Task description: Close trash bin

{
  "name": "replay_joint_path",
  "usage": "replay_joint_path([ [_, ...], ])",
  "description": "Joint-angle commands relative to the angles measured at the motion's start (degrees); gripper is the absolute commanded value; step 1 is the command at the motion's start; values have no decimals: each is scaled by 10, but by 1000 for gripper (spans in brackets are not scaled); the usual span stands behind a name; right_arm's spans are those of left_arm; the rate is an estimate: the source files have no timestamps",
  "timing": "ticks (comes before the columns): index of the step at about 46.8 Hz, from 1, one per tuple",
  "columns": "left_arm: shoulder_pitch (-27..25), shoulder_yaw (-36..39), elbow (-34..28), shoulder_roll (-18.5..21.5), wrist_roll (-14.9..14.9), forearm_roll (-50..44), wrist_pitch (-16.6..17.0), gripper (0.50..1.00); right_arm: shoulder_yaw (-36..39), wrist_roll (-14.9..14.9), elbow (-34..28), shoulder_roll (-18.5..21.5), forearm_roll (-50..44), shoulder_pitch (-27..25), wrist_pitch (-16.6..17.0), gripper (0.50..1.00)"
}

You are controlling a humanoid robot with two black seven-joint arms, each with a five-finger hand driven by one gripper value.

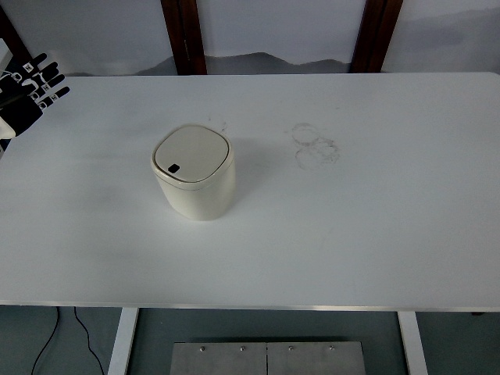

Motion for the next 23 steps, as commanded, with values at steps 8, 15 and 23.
replay_joint_path([
  [8,14,-6,76,-12,-1,-71,-50,1000,0,0,0,0,0,0,0,995],
  [15,14,-13,95,-14,-1,-81,-72,1000,0,0,0,0,0,0,0,995],
  [23,33,-16,100,-22,-4,-107,-73,1000,0,0,0,0,0,0,0,995],
])
